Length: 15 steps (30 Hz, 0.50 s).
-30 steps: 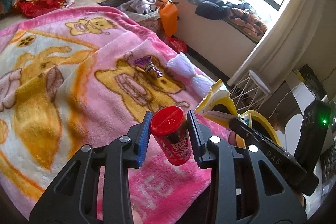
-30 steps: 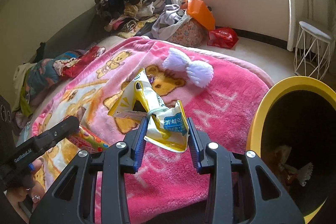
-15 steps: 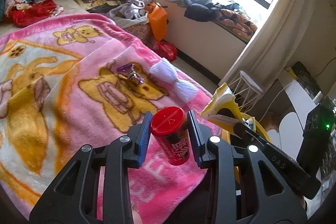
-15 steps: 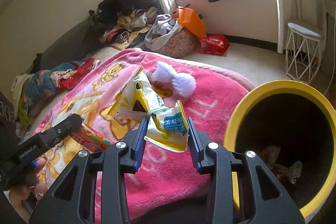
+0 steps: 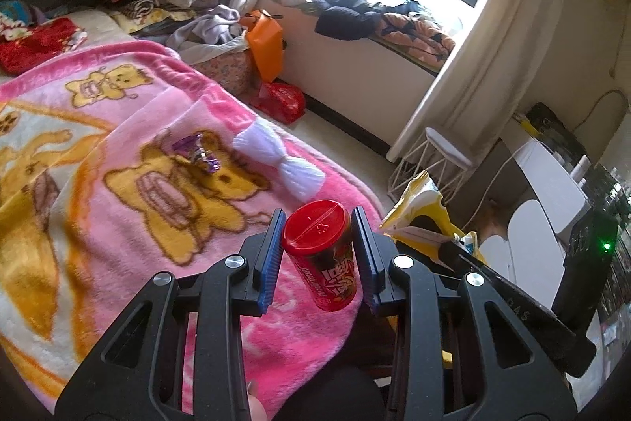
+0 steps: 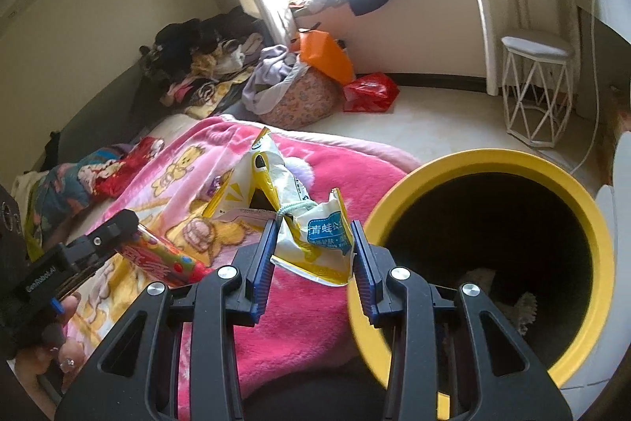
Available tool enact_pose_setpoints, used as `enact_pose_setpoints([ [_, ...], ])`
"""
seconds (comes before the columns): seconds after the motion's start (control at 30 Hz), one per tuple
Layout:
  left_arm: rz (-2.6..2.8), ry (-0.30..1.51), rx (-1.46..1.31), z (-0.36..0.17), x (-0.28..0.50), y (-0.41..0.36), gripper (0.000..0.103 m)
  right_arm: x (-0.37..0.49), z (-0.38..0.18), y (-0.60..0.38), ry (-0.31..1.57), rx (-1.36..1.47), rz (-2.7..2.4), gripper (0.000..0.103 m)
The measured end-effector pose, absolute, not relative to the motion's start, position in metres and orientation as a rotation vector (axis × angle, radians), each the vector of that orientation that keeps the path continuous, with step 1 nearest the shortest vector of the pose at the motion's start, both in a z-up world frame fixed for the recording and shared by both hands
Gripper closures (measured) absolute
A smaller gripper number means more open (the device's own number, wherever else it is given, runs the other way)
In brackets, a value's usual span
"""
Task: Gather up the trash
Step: 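Lift the candy tube and yellow wrapper and carry both over the yellow bin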
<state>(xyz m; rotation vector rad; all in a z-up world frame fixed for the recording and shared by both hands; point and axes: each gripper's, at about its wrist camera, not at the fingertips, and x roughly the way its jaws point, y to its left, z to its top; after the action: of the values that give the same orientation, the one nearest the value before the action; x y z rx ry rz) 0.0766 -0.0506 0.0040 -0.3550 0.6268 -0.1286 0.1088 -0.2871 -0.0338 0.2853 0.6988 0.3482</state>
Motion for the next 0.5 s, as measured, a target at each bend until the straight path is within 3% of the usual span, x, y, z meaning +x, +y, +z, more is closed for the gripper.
enact_pose_setpoints([
  [0.5,-0.220,0.635,-0.314,0.007,0.089,-0.098,0.076,0.104,-0.039,-0.340,0.680,0.361,0.231,0.068],
])
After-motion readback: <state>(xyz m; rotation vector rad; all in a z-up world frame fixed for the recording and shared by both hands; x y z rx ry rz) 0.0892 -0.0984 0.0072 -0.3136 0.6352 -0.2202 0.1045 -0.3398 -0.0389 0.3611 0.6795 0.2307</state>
